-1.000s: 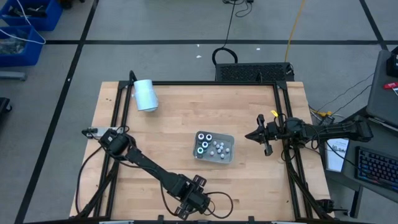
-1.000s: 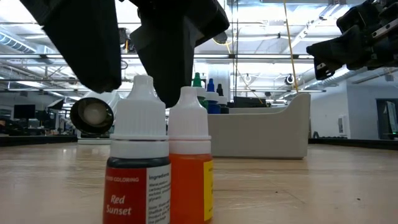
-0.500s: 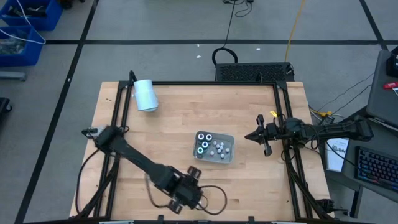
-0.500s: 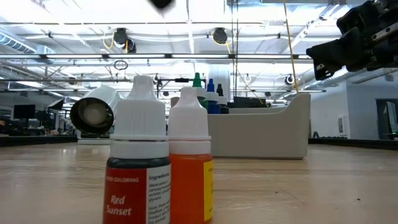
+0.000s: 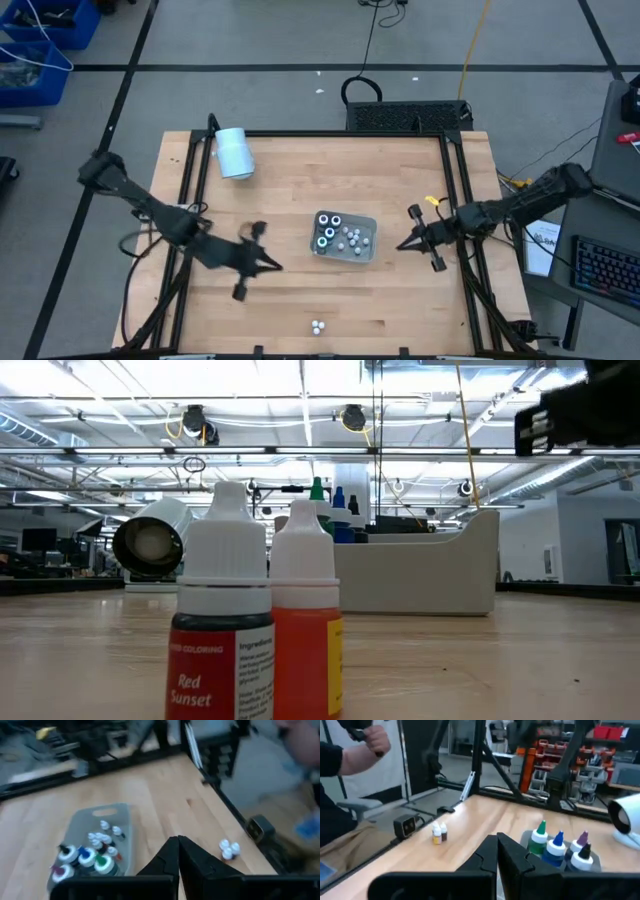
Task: Pick & Place food coloring
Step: Put the small orange food coloring bottle into the bin
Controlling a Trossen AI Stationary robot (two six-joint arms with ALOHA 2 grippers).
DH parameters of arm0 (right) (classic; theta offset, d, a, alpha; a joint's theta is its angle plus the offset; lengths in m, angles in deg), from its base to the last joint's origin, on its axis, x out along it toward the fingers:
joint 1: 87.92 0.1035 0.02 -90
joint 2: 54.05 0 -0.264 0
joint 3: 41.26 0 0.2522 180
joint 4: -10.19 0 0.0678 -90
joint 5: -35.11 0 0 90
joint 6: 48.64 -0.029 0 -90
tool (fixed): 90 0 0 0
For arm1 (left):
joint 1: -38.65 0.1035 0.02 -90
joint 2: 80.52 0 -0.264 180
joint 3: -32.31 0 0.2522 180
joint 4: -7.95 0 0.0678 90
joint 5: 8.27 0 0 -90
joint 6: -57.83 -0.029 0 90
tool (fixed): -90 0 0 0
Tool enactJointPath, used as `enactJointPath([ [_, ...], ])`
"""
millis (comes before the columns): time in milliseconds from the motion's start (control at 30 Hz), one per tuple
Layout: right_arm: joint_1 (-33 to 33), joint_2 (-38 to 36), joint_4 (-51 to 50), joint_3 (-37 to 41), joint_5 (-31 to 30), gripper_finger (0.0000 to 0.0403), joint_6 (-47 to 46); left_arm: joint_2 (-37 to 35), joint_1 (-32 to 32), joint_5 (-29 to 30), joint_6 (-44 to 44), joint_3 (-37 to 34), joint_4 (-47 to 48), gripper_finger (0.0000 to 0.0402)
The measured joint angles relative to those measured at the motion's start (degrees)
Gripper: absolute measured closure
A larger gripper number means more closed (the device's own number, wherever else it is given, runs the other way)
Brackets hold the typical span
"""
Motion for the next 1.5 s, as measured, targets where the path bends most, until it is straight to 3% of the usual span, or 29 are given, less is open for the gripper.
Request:
enactJointPath([
  [200,9.70,16.16,-0.64,-9.49,-12.18,0.0403,0.36,-12.27,-0.84,8.86,3.84,-23.72,-23.28,0.0396],
  [367,12.99,35.50,-0.29,-23.06,-13.75,0.0403,0.22,-16.04,0.07,15.28,5.80,-36.61,-38.69,0.0394],
  [600,12.45,60.29,-0.28,-41.03,-12.11,0.0403,1.06,-15.58,1.60,20.18,9.24,-46.79,-54.55,0.0382],
  [800,12.58,74.34,2.74,-50.18,-7.70,0.0389,-0.94,-15.59,2.18,21.18,11.56,-48.82,-55.52,0.0358],
  [1000,12.14,82.16,4.60,-56.15,-7.88,0.0328,-6.87,-15.61,1.52,19.81,11.68,-49.08,-53.94,0.0360],
  [1200,12.38,82.32,1.95,-56.42,-7.78,0.0275,-12.16,-15.59,1.20,17.59,11.51,-49.08,-53.37,0.0362],
  [1500,15.25,82.31,2.81,-56.42,-9.51,0.0252,-15.70,-15.59,1.20,17.52,11.45,-49.08,-53.50,0.0362],
])
